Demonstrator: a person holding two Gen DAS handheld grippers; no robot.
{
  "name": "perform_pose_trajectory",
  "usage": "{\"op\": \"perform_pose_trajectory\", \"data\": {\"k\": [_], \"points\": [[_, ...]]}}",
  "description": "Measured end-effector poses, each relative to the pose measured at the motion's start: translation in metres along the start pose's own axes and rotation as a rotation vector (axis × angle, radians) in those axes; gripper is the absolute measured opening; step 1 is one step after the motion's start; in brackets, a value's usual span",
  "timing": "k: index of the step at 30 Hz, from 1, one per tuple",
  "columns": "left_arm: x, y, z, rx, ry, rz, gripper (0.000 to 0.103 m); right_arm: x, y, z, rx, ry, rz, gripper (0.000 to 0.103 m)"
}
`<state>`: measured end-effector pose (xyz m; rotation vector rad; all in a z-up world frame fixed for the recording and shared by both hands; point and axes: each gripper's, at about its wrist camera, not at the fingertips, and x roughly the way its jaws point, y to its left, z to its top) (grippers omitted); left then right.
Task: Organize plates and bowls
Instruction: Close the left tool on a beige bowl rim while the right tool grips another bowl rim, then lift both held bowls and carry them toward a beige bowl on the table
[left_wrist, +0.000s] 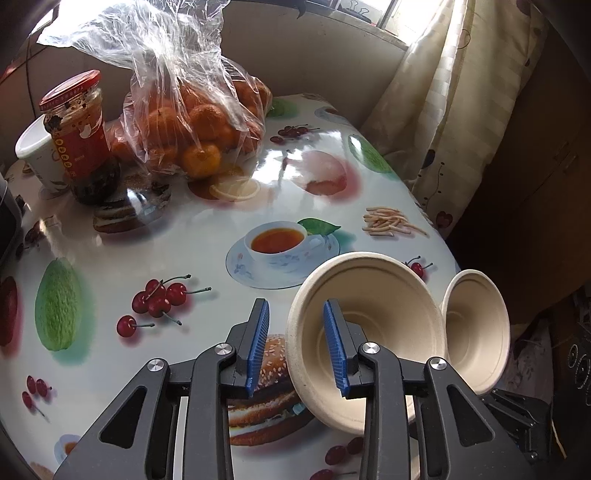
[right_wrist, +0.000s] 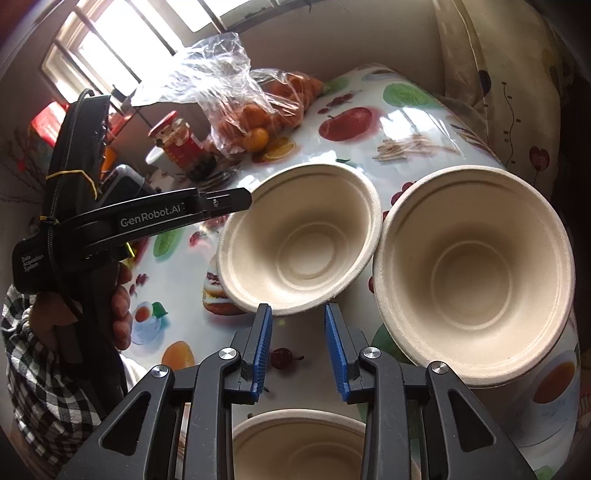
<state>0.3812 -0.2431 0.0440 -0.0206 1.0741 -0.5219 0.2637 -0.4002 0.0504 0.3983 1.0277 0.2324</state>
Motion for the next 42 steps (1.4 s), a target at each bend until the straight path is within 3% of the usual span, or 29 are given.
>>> {"op": "perform_pose_trajectory", "data": {"k": [9,15,42], "points": [[0.004,-0.001,-0.001,0.003,0.009,-0.001,0.023,-0.002,-0.002,0.0,0.016,-0.013,0.009,0.03],[0.006,0.0,-0.004,0.008,0.015,0.024,0.01,-0.002,-0.002,0.001,0.017,-0.019,0.015,0.026],[-0.021,-0.004,-0.012,0.013,-0.015,0.029,0.009,-0.015,0.001,-0.006,0.006,-0.051,0.035,0.022]]}}
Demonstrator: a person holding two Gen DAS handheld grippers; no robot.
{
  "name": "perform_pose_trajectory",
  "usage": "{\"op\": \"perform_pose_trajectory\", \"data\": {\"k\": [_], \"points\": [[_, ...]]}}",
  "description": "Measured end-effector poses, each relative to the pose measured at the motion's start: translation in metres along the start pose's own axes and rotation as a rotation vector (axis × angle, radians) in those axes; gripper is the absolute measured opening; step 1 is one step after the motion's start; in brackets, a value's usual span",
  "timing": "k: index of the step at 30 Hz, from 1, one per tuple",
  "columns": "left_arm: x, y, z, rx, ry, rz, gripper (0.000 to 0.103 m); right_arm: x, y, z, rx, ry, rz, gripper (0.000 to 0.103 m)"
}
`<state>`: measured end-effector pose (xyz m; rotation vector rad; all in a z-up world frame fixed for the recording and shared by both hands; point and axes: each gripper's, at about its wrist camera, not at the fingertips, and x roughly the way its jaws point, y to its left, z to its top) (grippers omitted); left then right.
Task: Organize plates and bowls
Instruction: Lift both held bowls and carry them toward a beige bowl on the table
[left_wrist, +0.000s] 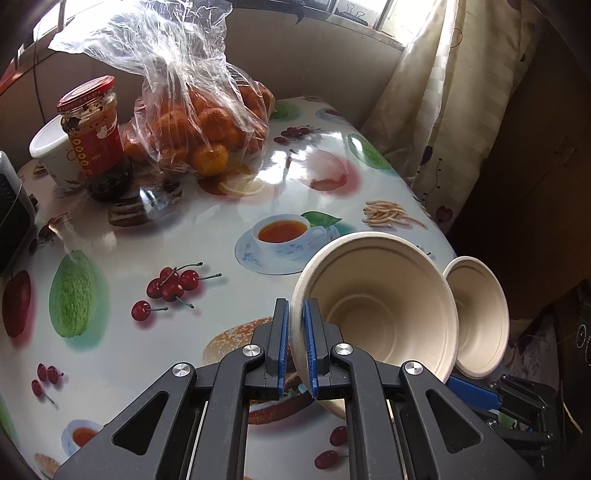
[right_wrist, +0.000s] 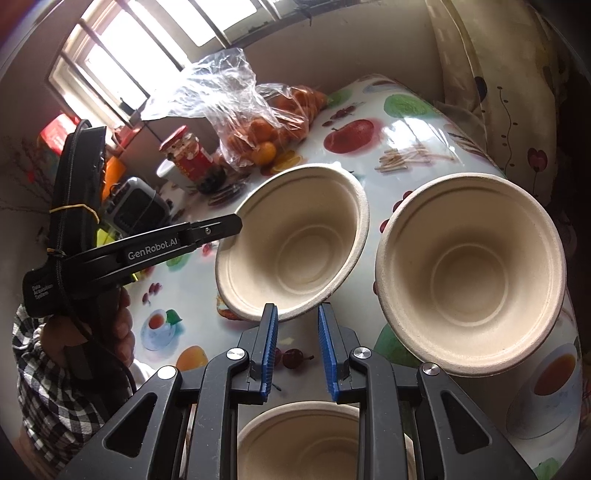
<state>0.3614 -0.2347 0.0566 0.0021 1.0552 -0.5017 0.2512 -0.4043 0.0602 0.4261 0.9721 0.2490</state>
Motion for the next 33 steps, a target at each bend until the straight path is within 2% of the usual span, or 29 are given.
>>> {"op": "perform_pose_trajectory", "data": {"k": [33], "points": [[-0.058,-0.037,-0.042,0.061,-0.052,-0.031,0.009,-0.068,0.009,-0.045,-0.015,-0.073,0.007,0.022]]}}
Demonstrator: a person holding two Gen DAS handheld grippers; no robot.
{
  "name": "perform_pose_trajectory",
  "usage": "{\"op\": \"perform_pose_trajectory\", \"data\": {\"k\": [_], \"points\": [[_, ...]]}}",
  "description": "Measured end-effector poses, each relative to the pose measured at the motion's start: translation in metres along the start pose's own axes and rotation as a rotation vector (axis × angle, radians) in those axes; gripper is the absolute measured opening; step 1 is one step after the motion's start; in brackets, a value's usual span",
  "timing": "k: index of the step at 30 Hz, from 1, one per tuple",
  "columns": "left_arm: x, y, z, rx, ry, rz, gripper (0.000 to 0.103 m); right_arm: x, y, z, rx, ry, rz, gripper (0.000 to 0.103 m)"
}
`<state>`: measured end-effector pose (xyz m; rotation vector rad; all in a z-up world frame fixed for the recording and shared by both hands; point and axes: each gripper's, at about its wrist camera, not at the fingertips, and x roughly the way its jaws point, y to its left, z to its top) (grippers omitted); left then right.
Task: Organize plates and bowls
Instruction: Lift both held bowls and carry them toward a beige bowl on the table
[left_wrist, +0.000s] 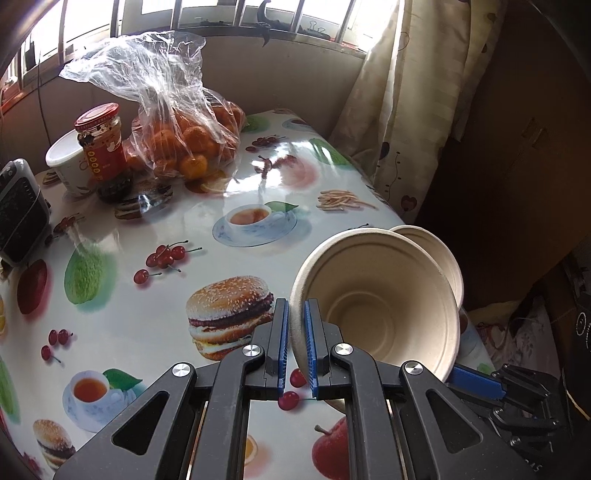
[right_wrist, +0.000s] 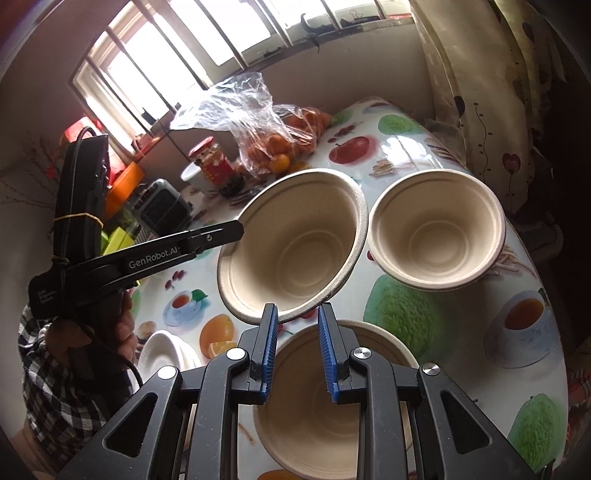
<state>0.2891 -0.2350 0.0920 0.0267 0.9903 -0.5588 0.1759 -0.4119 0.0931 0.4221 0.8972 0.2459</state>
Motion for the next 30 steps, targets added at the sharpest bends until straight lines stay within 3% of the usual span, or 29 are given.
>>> {"op": "perform_pose_trajectory", "data": {"k": [30], "points": [[-0.03,-0.046,-0.049,0.086,0.005,-0.036,0.009,-0.056,-0.009,-0.061,0.046,-0.051,-0.019,0.022]]}}
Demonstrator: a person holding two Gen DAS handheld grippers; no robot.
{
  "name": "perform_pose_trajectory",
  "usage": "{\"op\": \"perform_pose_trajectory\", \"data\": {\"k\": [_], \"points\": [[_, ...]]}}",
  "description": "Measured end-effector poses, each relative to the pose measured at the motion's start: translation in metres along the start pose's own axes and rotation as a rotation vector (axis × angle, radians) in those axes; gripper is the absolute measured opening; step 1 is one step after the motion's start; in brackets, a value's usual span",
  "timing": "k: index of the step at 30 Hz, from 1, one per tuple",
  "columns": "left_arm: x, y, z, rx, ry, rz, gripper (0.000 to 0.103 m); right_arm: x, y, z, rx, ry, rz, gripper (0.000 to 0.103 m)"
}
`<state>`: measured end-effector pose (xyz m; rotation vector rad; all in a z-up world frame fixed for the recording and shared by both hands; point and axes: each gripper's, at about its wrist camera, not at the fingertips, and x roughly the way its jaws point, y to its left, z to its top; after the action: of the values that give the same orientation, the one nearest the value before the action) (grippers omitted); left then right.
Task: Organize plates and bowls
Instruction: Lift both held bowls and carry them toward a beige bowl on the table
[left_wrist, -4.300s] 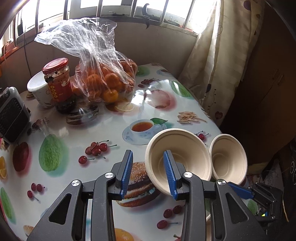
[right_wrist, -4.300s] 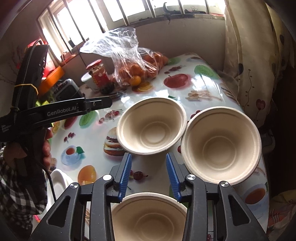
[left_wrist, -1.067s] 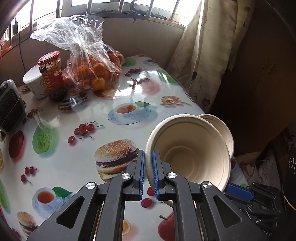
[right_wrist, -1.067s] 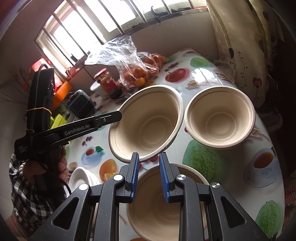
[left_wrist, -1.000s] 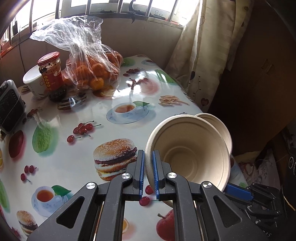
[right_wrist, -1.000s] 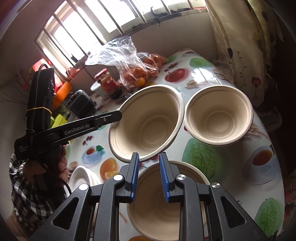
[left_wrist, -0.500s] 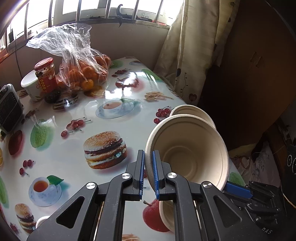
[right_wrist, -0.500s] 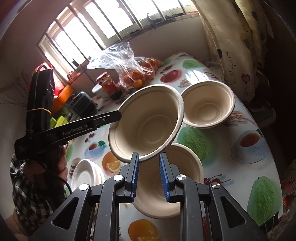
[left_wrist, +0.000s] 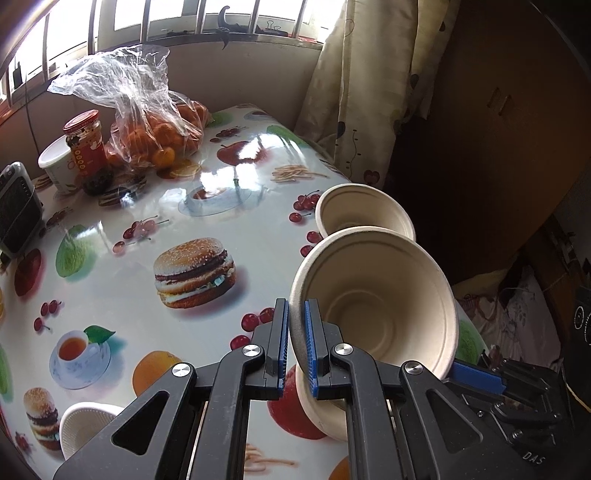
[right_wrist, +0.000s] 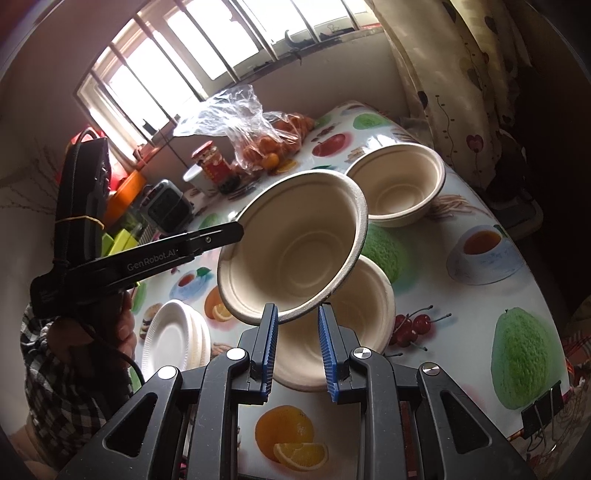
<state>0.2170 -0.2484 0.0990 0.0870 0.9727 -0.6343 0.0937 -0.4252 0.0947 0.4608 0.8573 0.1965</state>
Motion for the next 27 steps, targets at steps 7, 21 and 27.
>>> {"op": "perform_pose_trajectory", "data": {"k": [7,21,27], "points": [[0.002,-0.006,-0.011,0.009,0.014,0.0,0.009,-0.005,-0.004,-0.013,0.014,-0.001,0.0,0.022],[0.013,-0.014,-0.029,0.017,0.05,0.006,0.009,-0.008,-0.013,-0.031,0.038,0.015,-0.007,0.022],[0.016,-0.014,-0.033,0.015,0.062,0.013,0.009,-0.005,-0.014,-0.035,0.041,0.026,-0.009,0.022]]}}
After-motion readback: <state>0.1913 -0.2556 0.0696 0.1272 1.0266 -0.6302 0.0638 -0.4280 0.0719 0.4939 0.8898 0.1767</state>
